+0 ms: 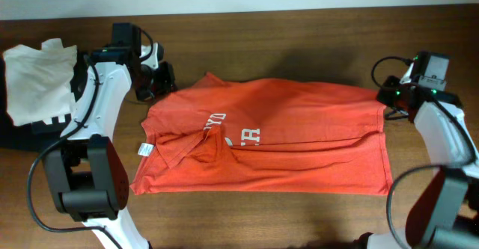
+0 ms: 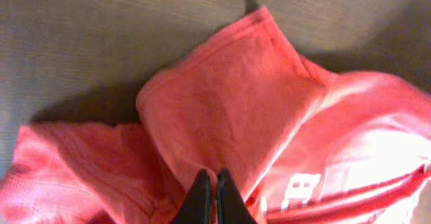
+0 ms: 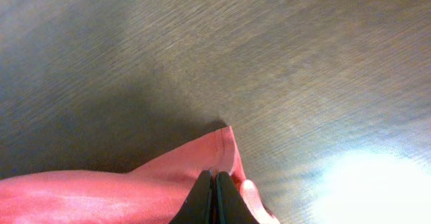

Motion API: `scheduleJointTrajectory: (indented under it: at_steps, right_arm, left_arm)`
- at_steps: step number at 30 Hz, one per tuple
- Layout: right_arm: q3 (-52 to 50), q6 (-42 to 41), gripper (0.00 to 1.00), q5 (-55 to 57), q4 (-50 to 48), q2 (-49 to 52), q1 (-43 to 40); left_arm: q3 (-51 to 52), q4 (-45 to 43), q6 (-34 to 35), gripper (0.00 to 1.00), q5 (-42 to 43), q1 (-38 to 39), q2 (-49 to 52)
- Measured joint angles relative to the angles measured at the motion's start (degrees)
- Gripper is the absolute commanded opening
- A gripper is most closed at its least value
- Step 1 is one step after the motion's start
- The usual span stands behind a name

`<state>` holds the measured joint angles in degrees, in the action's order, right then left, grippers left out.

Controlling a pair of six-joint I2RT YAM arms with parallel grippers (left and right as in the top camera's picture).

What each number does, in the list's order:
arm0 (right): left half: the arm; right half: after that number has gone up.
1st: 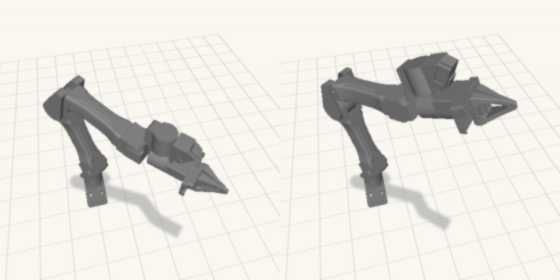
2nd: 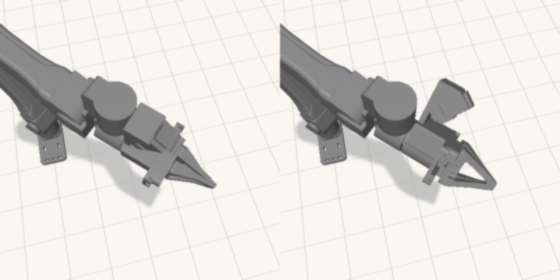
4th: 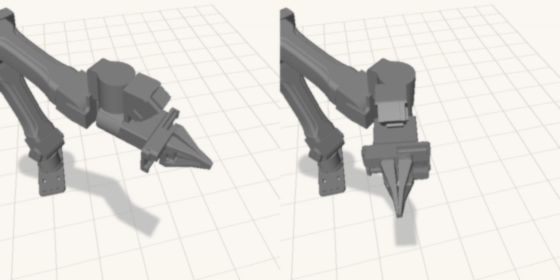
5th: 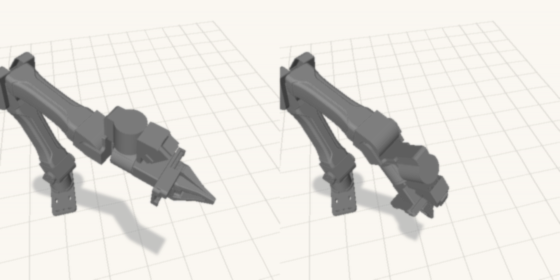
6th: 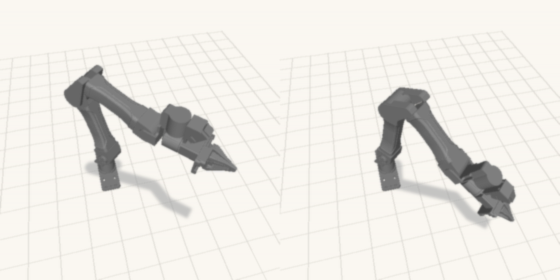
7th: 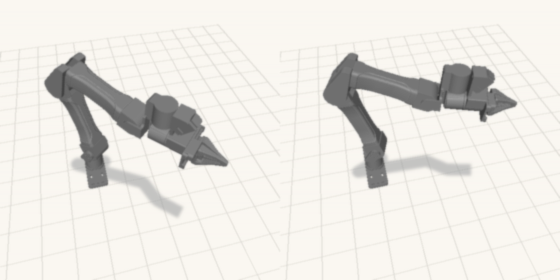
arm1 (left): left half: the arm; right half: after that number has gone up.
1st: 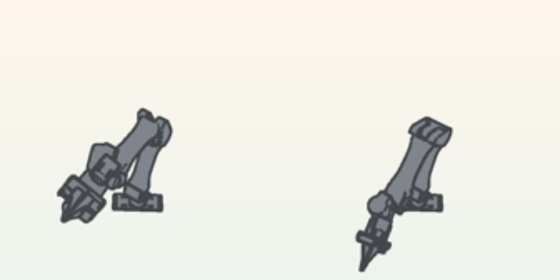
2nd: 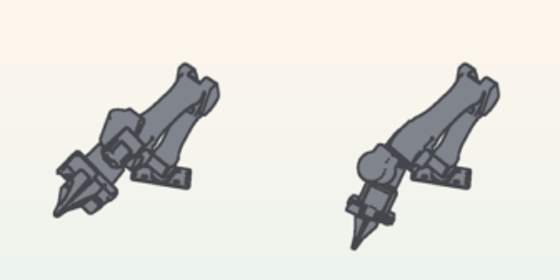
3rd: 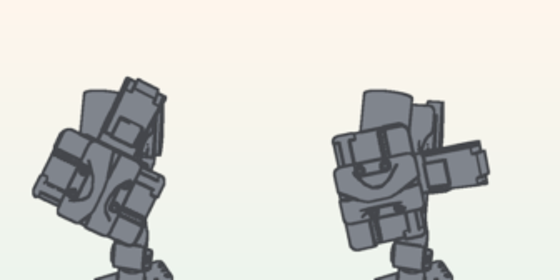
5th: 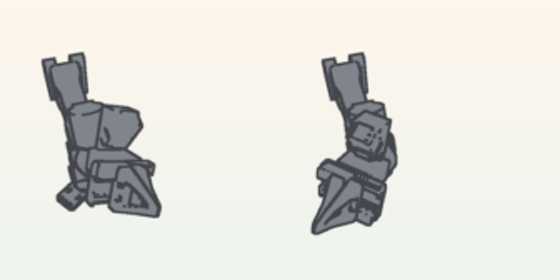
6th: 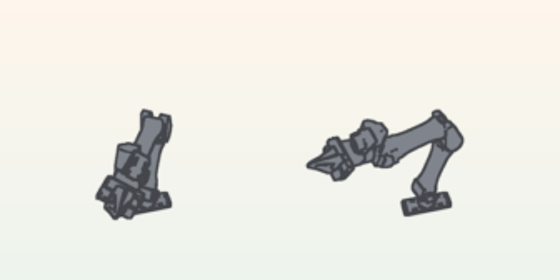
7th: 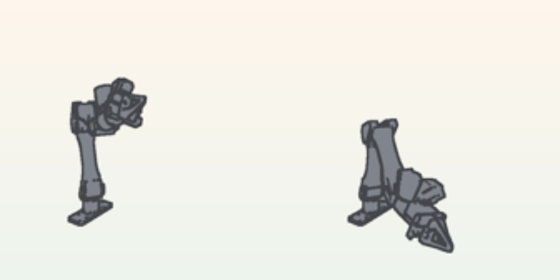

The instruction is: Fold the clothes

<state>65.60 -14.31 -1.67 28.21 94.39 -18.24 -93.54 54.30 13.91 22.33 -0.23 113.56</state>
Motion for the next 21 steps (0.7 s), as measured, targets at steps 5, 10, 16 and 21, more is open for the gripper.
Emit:
scheduleJointTrajectory:
  at_steps: [5, 10, 16, 21]
  right_arm:
    - [0.5, 0.2, 0.04, 3.1, 18.2, -3.9, 0.0]
    - [0.3, 0.6, 0.04, 12.4, 29.4, -3.9, 0.0]
    - [0.3, 0.8, 0.04, 16.5, 33.4, -3.9, 0.0]
    - [0.1, 0.8, 0.04, 17.2, 36.2, -3.5, 0.0]
  left_arm:
    - [0.0, 13.6, -1.8, 0.00, -1.0, -2.8, -1.7]
    - [0.0, 24.3, -2.4, 0.00, -12.0, -4.1, -3.1]
    - [2.1, 24.6, -2.4, 0.00, -18.3, -4.2, -3.1]
    - [6.3, 26.3, -2.4, 0.00, -18.8, -4.5, -3.1]
